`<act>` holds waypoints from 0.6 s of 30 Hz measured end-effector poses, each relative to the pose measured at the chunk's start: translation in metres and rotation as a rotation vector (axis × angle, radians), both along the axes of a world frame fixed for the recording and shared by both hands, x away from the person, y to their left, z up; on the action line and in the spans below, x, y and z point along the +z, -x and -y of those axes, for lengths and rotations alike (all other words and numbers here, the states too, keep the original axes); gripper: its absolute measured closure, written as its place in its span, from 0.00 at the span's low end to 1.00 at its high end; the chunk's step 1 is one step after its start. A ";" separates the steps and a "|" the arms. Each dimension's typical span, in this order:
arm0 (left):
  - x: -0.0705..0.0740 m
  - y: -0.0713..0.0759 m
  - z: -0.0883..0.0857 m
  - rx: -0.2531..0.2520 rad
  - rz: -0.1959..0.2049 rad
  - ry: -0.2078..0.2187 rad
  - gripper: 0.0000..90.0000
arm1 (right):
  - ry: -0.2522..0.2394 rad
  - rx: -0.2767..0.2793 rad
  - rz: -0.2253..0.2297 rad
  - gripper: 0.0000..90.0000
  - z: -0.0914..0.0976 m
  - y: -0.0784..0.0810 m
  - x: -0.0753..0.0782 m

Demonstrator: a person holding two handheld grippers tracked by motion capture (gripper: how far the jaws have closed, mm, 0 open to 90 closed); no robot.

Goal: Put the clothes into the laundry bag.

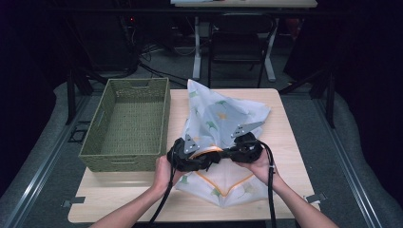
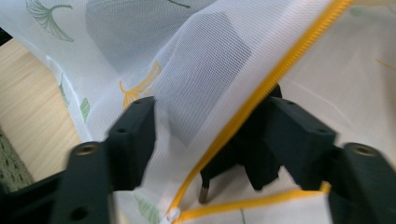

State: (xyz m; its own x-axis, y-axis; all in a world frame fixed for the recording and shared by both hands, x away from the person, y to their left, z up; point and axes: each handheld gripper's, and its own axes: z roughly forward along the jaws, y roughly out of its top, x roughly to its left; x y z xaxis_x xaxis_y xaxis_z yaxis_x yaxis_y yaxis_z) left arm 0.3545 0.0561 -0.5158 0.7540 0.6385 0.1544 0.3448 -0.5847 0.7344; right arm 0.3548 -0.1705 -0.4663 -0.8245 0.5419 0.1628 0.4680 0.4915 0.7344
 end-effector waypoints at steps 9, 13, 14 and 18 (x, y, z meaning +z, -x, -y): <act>-0.005 -0.006 0.013 -0.017 0.033 -0.021 0.76 | 0.008 -0.003 0.012 0.98 -0.002 0.002 0.002; 0.003 -0.003 0.006 -0.041 0.065 -0.048 0.95 | 0.008 -0.001 0.003 0.98 -0.001 0.001 0.001; 0.006 -0.002 0.003 -0.052 0.068 -0.057 0.97 | 0.011 0.000 0.000 0.98 -0.002 0.001 0.001; 0.011 0.005 -0.003 -0.103 0.070 -0.126 0.97 | 0.028 0.016 -0.012 0.98 -0.004 0.003 -0.003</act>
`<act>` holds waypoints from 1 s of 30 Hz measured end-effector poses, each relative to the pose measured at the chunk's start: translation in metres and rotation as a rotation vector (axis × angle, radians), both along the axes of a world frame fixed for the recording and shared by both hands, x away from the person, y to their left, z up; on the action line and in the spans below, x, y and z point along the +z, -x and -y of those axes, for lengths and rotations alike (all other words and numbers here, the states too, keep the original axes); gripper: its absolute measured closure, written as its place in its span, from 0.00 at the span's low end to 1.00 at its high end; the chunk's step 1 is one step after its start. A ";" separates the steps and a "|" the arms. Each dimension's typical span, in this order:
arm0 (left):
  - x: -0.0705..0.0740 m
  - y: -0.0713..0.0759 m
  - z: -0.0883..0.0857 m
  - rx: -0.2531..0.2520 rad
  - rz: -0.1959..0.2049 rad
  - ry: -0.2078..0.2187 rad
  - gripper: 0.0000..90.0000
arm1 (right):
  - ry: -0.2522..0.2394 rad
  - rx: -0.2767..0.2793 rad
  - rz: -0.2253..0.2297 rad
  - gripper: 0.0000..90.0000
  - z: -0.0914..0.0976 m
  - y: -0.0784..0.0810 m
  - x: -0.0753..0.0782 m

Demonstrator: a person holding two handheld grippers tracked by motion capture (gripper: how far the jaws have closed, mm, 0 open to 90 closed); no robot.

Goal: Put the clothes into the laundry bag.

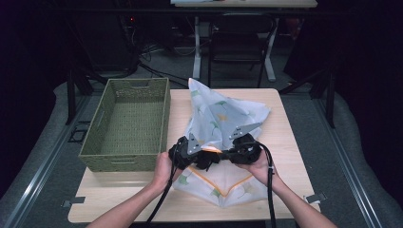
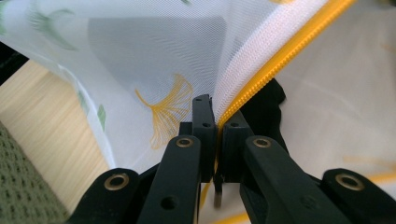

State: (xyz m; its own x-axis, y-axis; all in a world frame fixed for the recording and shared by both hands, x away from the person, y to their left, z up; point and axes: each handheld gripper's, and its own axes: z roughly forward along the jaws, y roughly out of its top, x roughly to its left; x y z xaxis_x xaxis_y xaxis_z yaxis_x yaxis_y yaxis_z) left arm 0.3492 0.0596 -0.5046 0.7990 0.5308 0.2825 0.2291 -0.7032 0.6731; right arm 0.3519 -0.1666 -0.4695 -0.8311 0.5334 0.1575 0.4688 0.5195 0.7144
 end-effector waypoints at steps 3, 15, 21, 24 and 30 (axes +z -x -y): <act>-0.001 0.010 -0.004 -0.048 -0.010 -0.055 0.97 | 0.029 0.021 -0.032 0.98 -0.001 0.000 -0.007; -0.027 0.022 -0.008 -0.137 -0.106 -0.107 0.96 | 0.132 0.083 -0.094 0.98 -0.006 0.004 -0.029; -0.038 0.022 -0.008 -0.166 -0.149 -0.156 0.97 | 0.195 0.105 -0.122 0.97 -0.010 0.005 -0.044; -0.043 0.024 -0.007 -0.184 -0.154 -0.191 0.98 | 0.236 0.123 -0.133 0.98 -0.014 0.006 -0.050; -0.048 0.022 -0.011 -0.181 -0.191 -0.171 0.94 | 0.266 0.137 -0.160 0.97 -0.016 0.005 -0.064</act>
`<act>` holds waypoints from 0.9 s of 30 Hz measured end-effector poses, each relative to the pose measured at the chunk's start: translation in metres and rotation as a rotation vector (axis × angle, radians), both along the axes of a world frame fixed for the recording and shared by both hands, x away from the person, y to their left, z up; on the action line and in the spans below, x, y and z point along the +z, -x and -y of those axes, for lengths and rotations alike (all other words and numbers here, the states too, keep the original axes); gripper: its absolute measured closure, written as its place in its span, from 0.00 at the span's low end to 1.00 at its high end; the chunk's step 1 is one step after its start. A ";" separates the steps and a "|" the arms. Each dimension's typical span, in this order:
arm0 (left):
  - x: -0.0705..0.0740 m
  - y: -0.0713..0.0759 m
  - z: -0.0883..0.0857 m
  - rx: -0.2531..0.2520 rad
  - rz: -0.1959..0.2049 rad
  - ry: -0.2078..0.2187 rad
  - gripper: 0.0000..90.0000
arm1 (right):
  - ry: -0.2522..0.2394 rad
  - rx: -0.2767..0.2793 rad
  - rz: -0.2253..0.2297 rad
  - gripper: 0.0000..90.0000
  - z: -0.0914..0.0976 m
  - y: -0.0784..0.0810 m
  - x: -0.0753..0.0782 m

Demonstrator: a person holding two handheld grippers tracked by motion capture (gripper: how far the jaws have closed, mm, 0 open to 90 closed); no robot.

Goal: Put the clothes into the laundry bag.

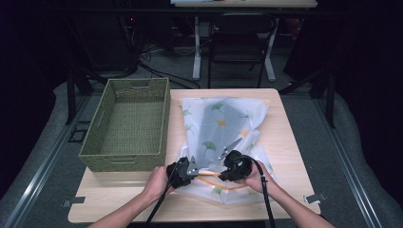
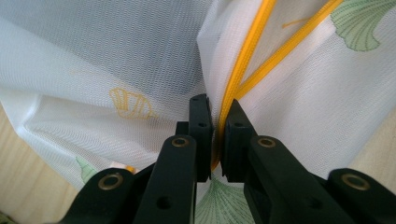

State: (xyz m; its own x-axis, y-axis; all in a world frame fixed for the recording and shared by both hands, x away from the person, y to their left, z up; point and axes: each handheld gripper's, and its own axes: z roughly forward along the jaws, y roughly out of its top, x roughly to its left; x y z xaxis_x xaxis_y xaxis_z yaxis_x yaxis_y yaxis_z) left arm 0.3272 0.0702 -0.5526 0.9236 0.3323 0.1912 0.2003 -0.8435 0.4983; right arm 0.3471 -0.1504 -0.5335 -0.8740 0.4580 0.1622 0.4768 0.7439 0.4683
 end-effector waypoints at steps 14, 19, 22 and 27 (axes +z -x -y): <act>-0.007 -0.001 -0.003 0.000 -0.047 0.003 0.86 | 0.058 0.044 -0.031 0.96 -0.004 -0.003 -0.015; -0.004 -0.003 -0.008 0.002 -0.109 0.032 0.73 | 0.056 0.060 -0.052 0.88 -0.002 -0.003 -0.013; 0.001 -0.003 -0.011 0.026 -0.140 0.057 0.59 | 0.023 0.074 -0.067 0.77 0.000 -0.003 -0.006; 0.013 -0.002 -0.015 0.061 -0.137 0.100 0.41 | -0.037 0.076 -0.014 0.52 0.004 0.000 0.010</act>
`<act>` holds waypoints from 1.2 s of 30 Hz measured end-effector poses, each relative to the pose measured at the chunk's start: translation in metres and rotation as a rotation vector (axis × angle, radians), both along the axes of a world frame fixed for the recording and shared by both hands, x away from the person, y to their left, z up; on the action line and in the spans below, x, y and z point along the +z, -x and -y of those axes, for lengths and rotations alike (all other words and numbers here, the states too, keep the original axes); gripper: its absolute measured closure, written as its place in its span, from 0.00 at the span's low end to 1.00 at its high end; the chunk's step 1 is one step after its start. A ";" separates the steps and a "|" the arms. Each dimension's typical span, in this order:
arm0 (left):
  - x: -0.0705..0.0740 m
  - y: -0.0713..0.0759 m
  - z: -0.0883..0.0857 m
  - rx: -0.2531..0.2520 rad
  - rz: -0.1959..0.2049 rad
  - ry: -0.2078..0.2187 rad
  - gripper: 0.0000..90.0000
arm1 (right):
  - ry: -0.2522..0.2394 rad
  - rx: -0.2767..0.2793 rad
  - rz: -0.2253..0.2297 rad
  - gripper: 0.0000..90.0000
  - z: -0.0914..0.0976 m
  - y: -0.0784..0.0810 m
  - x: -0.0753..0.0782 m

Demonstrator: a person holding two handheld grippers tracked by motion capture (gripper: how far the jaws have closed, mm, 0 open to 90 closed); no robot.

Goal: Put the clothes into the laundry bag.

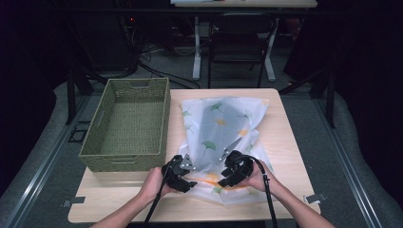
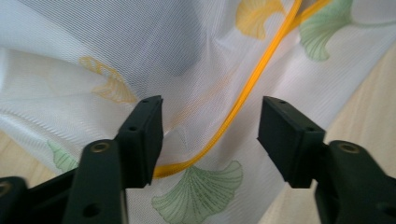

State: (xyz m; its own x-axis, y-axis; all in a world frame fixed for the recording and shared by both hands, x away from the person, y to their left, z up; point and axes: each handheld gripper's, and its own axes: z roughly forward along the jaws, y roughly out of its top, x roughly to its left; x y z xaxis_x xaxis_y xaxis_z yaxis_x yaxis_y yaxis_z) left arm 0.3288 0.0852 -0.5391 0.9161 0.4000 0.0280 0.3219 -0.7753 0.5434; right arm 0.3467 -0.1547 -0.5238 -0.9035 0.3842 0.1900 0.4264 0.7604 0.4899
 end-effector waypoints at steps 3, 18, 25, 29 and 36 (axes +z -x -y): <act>0.010 0.004 -0.004 0.025 0.017 0.029 0.33 | -0.014 -0.005 0.026 0.35 -0.003 0.006 0.012; 0.062 0.038 -0.064 0.158 0.101 0.126 0.15 | -0.043 -0.144 0.127 0.04 0.034 0.023 0.039; 0.069 0.045 -0.107 0.274 0.119 0.125 0.14 | -0.054 -0.237 0.171 0.00 0.066 0.041 0.043; 0.065 0.050 -0.128 0.342 0.116 0.123 0.13 | -0.055 -0.292 0.198 0.00 0.084 0.053 0.044; 0.054 0.058 -0.158 0.437 0.092 0.111 0.12 | -0.083 -0.382 0.210 0.00 0.110 0.069 0.042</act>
State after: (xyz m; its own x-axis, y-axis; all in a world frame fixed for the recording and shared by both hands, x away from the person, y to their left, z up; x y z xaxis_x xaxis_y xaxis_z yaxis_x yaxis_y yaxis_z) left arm 0.2703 0.2435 -0.4855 0.6567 0.7533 0.0366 0.5523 -0.5134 0.6568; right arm 0.2772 -0.2645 -0.4816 -0.7219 0.6893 0.0617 0.5539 0.5220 0.6486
